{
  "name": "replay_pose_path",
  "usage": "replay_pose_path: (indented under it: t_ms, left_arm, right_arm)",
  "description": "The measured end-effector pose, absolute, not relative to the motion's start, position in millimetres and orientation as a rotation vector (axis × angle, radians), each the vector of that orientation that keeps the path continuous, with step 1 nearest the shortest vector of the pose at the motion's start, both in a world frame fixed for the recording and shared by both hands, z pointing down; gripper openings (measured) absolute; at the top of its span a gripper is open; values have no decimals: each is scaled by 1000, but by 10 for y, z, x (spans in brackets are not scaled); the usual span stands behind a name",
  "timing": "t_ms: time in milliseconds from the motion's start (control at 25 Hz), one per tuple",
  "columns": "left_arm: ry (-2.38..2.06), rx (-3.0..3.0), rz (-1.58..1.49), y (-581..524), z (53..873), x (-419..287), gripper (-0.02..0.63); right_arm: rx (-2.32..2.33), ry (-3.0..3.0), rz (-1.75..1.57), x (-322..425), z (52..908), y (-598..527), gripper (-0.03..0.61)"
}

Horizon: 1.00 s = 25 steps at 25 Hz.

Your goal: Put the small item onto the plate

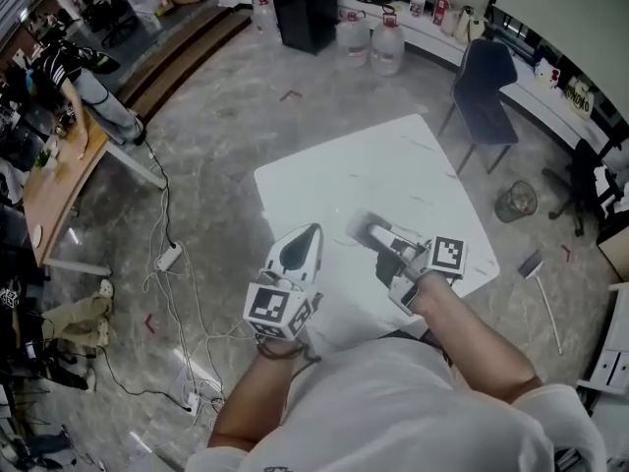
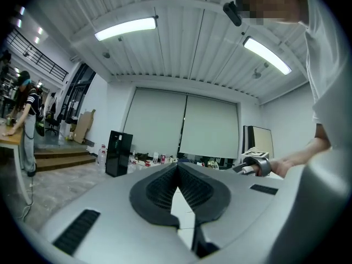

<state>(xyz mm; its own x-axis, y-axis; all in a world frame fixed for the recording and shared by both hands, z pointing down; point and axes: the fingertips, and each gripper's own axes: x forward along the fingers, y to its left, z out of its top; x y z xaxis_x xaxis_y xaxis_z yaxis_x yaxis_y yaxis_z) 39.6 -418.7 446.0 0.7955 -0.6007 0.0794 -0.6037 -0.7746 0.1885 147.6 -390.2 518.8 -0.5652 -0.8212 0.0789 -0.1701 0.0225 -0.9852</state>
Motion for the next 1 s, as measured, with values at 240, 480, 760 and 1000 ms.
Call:
replay_pose_path:
  t_ms: [240, 480, 760, 1000]
  left_arm:
    - [-995, 2730, 51, -4483, 4730, 532, 6]
    - [-1043, 2674, 73, -4911, 5132, 572, 6]
    - [-1091, 2628, 93, -5196, 5643, 662, 6]
    - [-1107, 2580, 134, -5330, 6001, 681, 6]
  right_arm:
    - [-1026, 1772, -1716, 1622, 5800, -4355, 98]
    - [-1064, 1781, -1860, 1614, 6437, -4834, 98]
    - [-1087, 1792, -1976, 1603, 7162, -5100, 98]
    - [-1152, 1796, -2058, 1586, 7771, -5283, 98]
